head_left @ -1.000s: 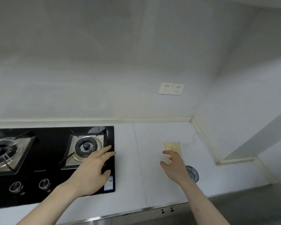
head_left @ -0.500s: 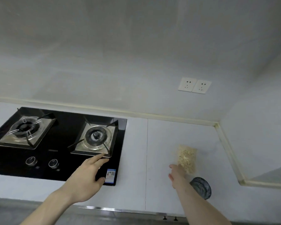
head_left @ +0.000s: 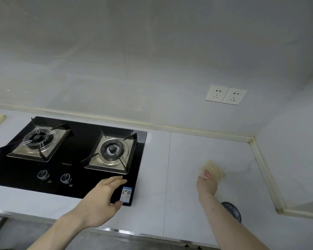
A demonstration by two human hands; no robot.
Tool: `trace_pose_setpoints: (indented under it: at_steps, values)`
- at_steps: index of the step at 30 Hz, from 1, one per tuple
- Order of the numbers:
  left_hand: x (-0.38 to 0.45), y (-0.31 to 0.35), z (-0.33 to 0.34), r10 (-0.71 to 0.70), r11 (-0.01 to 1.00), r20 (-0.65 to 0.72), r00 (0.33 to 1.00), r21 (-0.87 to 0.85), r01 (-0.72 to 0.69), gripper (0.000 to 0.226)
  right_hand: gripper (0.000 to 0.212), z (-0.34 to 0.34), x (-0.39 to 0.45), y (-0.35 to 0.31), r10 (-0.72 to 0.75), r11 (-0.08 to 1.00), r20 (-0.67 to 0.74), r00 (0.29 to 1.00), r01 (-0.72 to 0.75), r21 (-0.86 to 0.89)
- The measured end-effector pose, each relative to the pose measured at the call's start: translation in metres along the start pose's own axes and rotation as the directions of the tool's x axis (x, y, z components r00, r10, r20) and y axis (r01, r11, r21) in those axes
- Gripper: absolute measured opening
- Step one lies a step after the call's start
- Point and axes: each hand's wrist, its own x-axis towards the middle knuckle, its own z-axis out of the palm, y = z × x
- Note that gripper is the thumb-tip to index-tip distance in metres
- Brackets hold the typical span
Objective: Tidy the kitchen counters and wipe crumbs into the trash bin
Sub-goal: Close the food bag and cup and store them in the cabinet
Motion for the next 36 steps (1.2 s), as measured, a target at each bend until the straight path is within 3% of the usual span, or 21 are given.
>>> trace_pose_setpoints:
  at_steps: [3, 5, 7, 10, 14, 18, 22, 26, 29, 32, 36]
  values:
    - [-0.001, 0.004, 0.002, 0.008, 1.0, 0.007, 1.0, 0.003, -0.008, 0.067, 0.026, -0.006, 0.009, -0.016, -0.239, 0.914, 0.057, 0.969, 0.244, -0.324]
    - [-0.001, 0.005, 0.002, 0.005, 1.0, 0.006, 1.0, 0.006, -0.006, 0.066, 0.031, -0.018, 0.025, -0.027, -0.336, 0.809, 0.096, 0.937, 0.339, -0.48]
    - [-0.001, 0.004, 0.003, -0.001, 1.0, 0.002, 1.0, 0.007, 0.001, 0.065, 0.033, -0.032, 0.041, -0.038, -0.359, 0.692, 0.114, 0.926, 0.346, -0.633]
    - [-0.004, 0.0, 0.005, -0.013, 1.0, -0.006, 1.0, 0.001, 0.013, 0.064, 0.02, -0.049, 0.06, -0.047, -0.321, 0.519, 0.152, 0.935, 0.308, -0.797]
    - [-0.009, -0.003, 0.009, -0.026, 0.999, 0.005, 1.0, -0.021, 0.026, 0.062, 0.004, -0.055, 0.057, -0.04, -0.199, 0.389, 0.34, 0.919, 0.392, -0.833]
    - [-0.013, -0.004, 0.019, -0.053, 0.998, 0.037, 0.998, -0.041, 0.055, 0.063, 0.034, -0.037, 0.037, -0.019, -0.06, 0.239, 0.558, 0.828, 0.554, -0.797]
    - [-0.016, -0.007, 0.028, -0.076, 0.996, 0.057, 0.995, -0.05, 0.079, 0.064, 0.031, -0.02, 0.026, 0.003, -0.094, -0.031, 0.58, 0.809, 0.58, -0.814]
    - [-0.02, -0.008, 0.032, -0.089, 0.994, 0.066, 0.994, -0.051, 0.092, 0.063, 0.024, -0.018, 0.031, 0.012, -0.21, -0.161, 0.532, 0.821, 0.507, -0.847]
    - [-0.026, -0.013, 0.032, -0.122, 0.991, 0.072, 0.99, -0.044, 0.125, 0.065, 0.03, -0.019, 0.036, 0.014, -0.23, -0.13, 0.551, 0.802, 0.536, -0.834]
    - [-0.031, -0.018, 0.03, -0.138, 0.989, 0.067, 0.988, -0.045, 0.141, 0.064, 0.023, -0.013, 0.028, 0.006, -0.249, 0.026, 0.553, 0.795, 0.577, -0.817]
    - [-0.037, -0.027, 0.027, -0.169, 0.983, 0.062, 0.984, -0.06, 0.172, 0.065, 0.023, 0.004, 0.006, -0.025, -0.403, 0.245, 0.595, 0.695, 0.709, -0.662]
